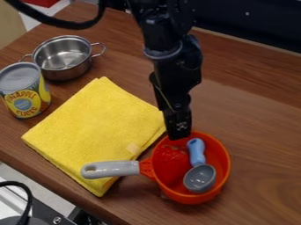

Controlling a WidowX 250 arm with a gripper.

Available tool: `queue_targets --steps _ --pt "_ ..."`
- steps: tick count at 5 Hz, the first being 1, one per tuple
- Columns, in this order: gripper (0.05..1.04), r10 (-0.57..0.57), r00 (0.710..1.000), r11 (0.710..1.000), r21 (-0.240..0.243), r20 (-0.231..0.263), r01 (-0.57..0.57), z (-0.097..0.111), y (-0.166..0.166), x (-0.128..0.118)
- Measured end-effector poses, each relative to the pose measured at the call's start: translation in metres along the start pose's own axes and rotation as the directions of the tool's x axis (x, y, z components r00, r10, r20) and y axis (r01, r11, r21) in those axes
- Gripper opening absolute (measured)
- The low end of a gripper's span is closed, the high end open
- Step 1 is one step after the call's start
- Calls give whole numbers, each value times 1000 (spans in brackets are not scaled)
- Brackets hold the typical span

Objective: Moved the red pot to the upper right of the table

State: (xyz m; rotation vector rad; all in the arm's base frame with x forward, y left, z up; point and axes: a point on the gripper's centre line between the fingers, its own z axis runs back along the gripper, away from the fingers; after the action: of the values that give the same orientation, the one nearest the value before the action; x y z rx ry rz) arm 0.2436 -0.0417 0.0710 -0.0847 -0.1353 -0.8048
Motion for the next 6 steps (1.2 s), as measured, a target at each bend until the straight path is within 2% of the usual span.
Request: queue_targets --steps 1,3,6 --pt "997 22 999 1000 11 27 -22 5 -3 4" --pt "997 49 998 997 51 30 -51 2 0 4" --pt "997 60 998 997 43 26 -61 -6 -3 4"
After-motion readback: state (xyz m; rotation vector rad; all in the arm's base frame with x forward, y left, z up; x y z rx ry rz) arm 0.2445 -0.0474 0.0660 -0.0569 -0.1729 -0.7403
